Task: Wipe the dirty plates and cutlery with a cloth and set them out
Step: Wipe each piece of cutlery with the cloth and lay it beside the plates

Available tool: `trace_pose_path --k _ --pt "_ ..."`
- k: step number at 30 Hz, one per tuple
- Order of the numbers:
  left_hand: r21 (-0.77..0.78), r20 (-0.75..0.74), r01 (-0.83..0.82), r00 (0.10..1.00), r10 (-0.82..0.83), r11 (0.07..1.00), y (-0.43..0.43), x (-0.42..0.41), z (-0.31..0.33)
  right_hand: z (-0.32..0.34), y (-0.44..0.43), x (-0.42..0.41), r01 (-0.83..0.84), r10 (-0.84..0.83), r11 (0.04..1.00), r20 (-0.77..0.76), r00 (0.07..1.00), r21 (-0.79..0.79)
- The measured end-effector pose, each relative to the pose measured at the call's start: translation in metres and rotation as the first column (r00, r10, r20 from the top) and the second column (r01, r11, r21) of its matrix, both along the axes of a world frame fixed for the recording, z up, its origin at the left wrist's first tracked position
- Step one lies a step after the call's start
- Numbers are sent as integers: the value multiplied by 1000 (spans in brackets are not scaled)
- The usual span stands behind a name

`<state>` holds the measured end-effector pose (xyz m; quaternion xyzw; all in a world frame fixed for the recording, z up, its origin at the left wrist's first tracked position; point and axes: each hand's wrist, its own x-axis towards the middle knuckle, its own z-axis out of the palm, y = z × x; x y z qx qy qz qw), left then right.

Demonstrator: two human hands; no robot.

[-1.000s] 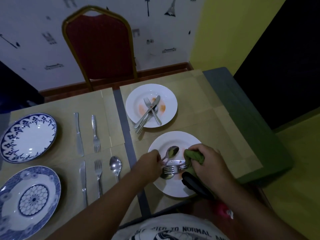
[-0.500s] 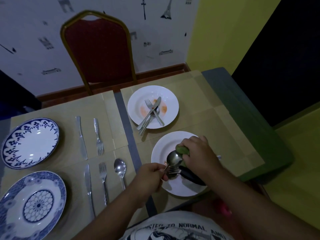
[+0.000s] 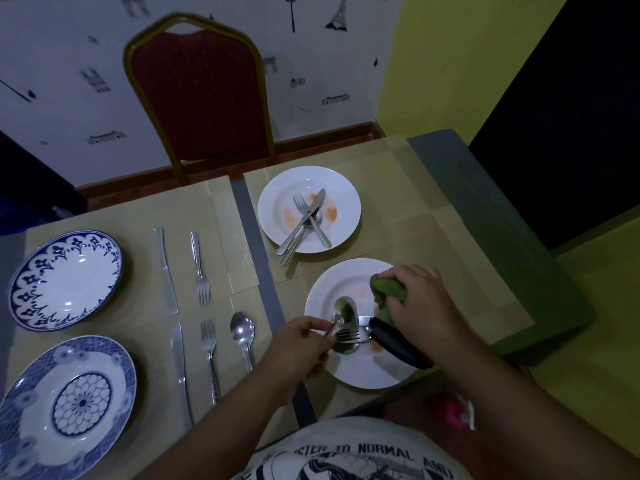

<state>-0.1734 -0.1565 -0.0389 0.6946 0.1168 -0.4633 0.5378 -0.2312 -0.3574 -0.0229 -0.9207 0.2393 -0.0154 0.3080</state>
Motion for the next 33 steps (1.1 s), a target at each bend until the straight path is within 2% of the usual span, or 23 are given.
trace_pose_path --k 3,6,8,12,15,17,20,24,26,28,31,33 --pt "-22 38 14 999 -13 1000 -4 0 2 6 14 -5 -193 190 981 113 975 12" --pt "-35 86 71 994 -68 997 -8 -3 5 -6 26 -8 -382 381 924 41 924 6" --pt "-53 73 79 994 -75 995 -6 -6 5 -14 22 -3 -349 349 937 11 937 19" --pt "-34 40 40 998 -39 999 3 -10 4 -16 -1 10 -141 144 990 -113 983 28" --pt "22 76 -1 997 -1 1000 1 -7 5 -8 -6 6 -88 91 995 -85 992 37" --pt "67 138 -4 990 -6 998 -1 -5 4 1 2 2 -112 113 993 -36 993 33" --pt "131 223 87 968 -115 988 -2 -5 4 9 20 -3 -226 226 974 43 973 -6" --pt "141 271 211 931 -243 967 -8 -8 8 7 38 -6 -440 435 897 -94 895 -42" --pt "141 224 219 943 -247 965 -9 -12 8 1 32 -3 -442 426 895 -166 889 -69" --pt "108 127 198 969 -211 974 -6 -15 7 -2 22 1 -367 345 926 -200 917 -86" --pt "-21 -48 123 991 -124 992 0 -15 9 -3 6 4 -197 186 978 -150 971 -68" --pt "-76 -119 80 989 -88 994 5 -10 11 -1 2 3 -151 145 987 -103 984 -50"
